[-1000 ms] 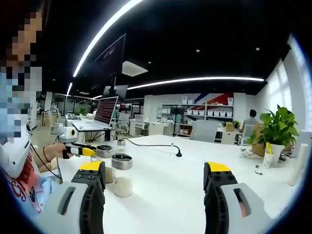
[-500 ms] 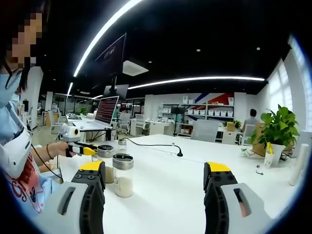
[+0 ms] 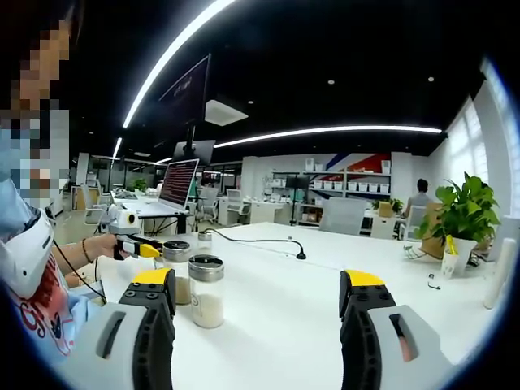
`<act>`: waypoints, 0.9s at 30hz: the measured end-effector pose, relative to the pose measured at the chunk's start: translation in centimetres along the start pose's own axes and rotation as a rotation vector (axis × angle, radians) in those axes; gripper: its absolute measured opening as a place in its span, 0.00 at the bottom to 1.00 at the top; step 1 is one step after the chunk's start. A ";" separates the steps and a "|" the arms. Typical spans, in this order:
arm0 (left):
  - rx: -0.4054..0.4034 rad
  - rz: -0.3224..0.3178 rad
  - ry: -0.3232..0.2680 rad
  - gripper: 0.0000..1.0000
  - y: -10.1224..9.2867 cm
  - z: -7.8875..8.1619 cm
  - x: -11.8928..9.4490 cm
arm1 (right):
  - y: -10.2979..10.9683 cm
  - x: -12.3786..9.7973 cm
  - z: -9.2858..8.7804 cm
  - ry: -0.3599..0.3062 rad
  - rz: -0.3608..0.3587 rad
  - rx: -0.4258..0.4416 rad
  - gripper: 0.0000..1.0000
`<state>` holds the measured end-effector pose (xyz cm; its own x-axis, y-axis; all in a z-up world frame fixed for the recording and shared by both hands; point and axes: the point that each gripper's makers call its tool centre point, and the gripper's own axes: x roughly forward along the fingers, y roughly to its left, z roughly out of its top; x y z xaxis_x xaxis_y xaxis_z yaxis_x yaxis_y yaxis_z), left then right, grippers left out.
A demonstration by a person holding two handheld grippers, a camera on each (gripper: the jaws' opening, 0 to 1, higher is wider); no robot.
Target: Rotate the seasoning bottle until the label or dispensing opening points toward the visible target arrow and the bottle remains upright within the marked orientation range
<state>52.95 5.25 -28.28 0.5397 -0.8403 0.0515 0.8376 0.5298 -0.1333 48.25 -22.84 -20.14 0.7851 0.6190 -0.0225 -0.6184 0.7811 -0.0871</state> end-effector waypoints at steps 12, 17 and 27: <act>0.008 0.032 0.031 0.39 0.5 0.1 -0.4 | 0.2 0.1 -0.1 0.009 0.004 0.006 0.86; 0.015 0.035 0.002 0.41 0.2 1.3 -0.7 | 0.5 0.1 -0.3 0.015 0.012 0.006 0.86; 0.059 0.103 0.042 0.41 -0.5 1.8 -2.2 | 0.5 0.0 -0.2 0.014 0.014 0.004 0.86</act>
<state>51.48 7.00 -26.51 0.6203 -0.7844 -0.0011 0.7820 0.6185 -0.0768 47.96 -22.41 -20.40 0.7768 0.6287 -0.0379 -0.6294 0.7727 -0.0829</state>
